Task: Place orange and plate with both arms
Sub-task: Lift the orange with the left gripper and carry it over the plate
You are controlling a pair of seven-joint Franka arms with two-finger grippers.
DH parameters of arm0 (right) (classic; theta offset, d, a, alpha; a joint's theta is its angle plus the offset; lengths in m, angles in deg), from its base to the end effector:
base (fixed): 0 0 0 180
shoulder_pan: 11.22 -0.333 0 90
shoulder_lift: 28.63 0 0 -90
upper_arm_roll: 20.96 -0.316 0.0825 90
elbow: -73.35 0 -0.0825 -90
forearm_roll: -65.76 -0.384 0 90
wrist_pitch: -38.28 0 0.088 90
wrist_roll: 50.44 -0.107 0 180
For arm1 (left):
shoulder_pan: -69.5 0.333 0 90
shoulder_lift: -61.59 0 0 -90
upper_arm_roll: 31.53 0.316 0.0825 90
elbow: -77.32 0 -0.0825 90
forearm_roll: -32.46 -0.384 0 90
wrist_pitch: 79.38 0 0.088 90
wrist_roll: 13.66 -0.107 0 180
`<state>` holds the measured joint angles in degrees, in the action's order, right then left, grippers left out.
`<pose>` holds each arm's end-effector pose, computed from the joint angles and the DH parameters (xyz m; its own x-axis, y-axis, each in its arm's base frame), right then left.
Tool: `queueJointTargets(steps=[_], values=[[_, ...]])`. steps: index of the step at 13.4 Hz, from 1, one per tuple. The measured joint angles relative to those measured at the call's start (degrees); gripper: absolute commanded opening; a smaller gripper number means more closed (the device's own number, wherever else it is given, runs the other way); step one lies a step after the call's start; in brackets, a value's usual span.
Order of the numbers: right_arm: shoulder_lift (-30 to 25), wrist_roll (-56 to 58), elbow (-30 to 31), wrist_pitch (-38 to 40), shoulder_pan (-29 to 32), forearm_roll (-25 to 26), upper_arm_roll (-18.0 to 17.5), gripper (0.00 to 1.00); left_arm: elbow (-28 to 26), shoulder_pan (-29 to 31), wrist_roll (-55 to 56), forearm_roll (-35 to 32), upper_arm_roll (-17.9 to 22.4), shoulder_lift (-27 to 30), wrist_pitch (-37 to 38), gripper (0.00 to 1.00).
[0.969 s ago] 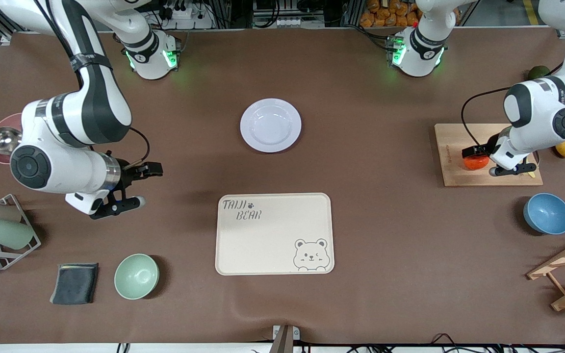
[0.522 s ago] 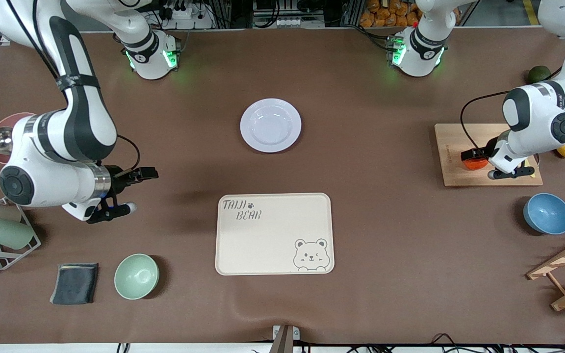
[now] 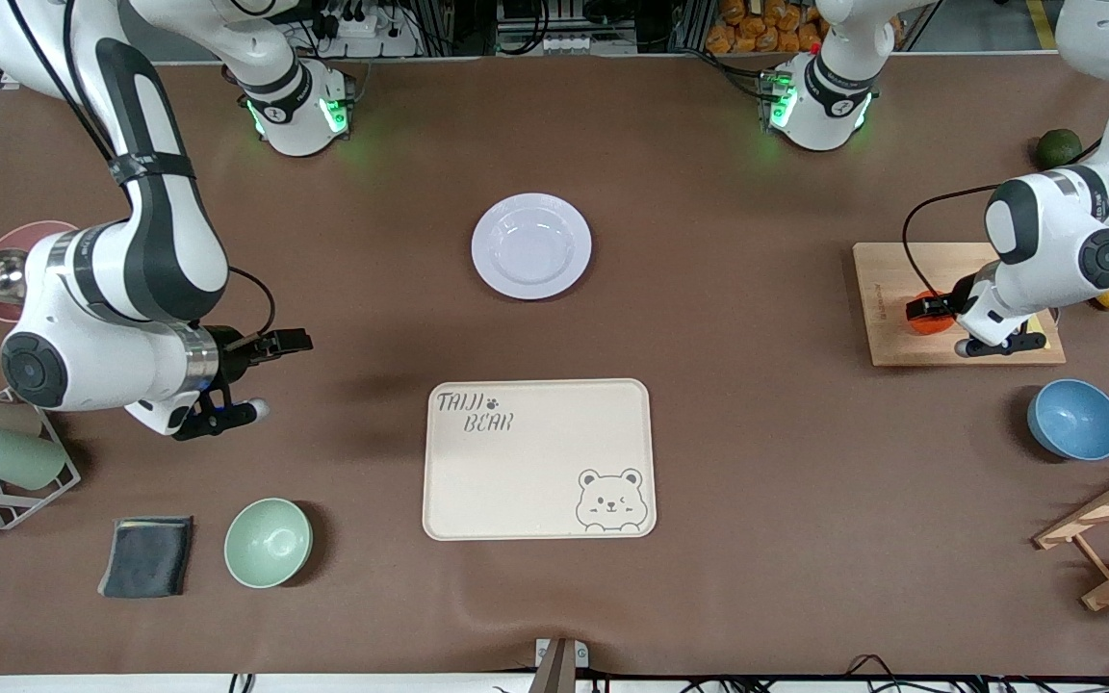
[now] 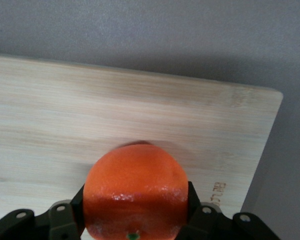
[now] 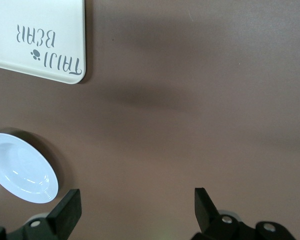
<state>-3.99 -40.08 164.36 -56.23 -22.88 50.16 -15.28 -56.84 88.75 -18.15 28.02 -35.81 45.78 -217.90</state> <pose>0.6264 0.0997 0.3658 0.9160 0.2446 -0.3180 0.1621 -0.9507 -0.2642 0.4777 0.1268 0.2015 0.9729 0.1181 -0.1985 0.1199 -0.9928 -0.0030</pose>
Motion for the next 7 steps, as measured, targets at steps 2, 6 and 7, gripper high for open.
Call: queueJointTargets(steps=[2,6,7], values=[[0.00,0.00,-0.01,0.00,0.00,-0.01,-0.01,1.00,1.40,0.05,0.02,0.00,-1.24,0.08,2.71,0.26],[0.05,0.01,-0.04,0.08,-0.01,-0.03,-0.02,1.00,8.59,0.02,9.06,0.02,-10.23,1.80,16.28,0.26],[0.32,0.01,0.12,0.16,0.03,-0.03,0.01,1.00,11.26,-0.05,13.67,0.19,-13.60,2.20,20.26,0.27]])
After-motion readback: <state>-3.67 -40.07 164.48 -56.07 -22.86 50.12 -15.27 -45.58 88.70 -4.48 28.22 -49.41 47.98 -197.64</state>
